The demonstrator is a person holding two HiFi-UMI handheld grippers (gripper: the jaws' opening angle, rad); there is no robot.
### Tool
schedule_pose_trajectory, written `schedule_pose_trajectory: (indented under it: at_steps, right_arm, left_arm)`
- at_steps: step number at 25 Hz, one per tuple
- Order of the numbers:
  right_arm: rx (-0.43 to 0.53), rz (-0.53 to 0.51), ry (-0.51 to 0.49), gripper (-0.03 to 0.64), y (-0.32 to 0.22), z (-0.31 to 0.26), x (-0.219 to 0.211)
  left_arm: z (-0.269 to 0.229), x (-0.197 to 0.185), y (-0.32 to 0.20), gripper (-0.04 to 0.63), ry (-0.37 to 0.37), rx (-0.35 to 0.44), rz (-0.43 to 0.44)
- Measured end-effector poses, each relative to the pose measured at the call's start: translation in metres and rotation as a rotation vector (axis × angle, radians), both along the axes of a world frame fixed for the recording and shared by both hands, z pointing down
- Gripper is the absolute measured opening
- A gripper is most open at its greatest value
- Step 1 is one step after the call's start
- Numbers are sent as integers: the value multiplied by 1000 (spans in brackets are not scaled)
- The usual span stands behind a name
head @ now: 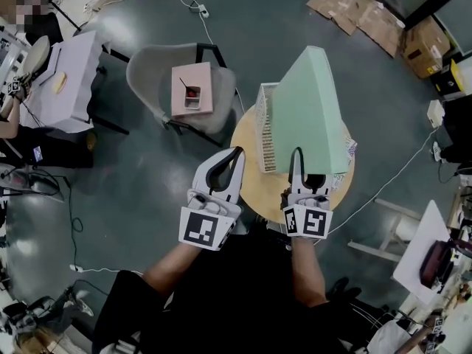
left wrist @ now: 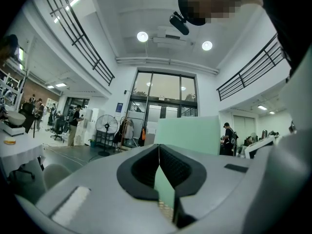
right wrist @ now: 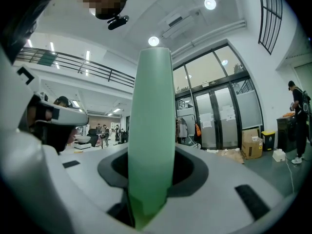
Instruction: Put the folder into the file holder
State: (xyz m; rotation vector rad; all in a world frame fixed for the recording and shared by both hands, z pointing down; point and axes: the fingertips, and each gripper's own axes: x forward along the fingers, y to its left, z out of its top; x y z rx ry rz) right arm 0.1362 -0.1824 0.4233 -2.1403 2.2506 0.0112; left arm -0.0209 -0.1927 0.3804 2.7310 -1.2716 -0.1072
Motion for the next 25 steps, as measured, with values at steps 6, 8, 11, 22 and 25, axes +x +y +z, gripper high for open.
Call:
schedule_pose_trajectory:
  at_steps: [6,8,11,22,25]
  right_arm:
    - [-4,2,-4,144,-3,11,3]
    - [-6,0,-9,144,-4,14,4]
    - [-6,-7,-4,144,-7,18,1]
    - [0,-33,41,144,-15,41,-11]
    - [-1,-36,48,144,-16,48,-10]
  left_arm:
    - [1,5,-5,8,1,-1,4]
    - [2,7,-6,8,2,-11,5]
    - [4,8,-9,8,11,-27,5]
    - [12,4,-13,8,4,-46,4]
    - [15,3,-12,8,0,-49,3]
